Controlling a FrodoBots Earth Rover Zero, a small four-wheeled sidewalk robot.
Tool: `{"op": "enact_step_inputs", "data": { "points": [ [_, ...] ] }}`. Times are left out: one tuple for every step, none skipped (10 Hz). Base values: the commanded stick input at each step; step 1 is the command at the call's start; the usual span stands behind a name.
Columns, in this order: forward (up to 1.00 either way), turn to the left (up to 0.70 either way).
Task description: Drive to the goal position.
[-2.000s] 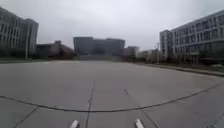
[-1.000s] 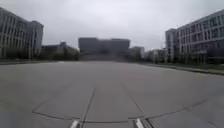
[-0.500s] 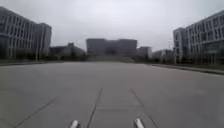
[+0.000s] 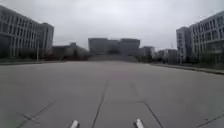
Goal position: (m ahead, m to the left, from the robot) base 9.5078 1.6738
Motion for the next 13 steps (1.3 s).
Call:
{"op": "enact_step_inputs", "data": {
  "points": [
    [1.0, 0.0],
    [1.0, 0.0],
    [1.0, 0.0],
    [1.0, 0.0],
    [1.0, 0.0],
    [1.0, 0.0],
    [1.0, 0.0],
    [1.0, 0.0],
    [1.0, 0.0],
    [1.0, 0.0],
    [1.0, 0.0],
    [1.0, 0.0],
    [1.0, 0.0]
  ]
}}
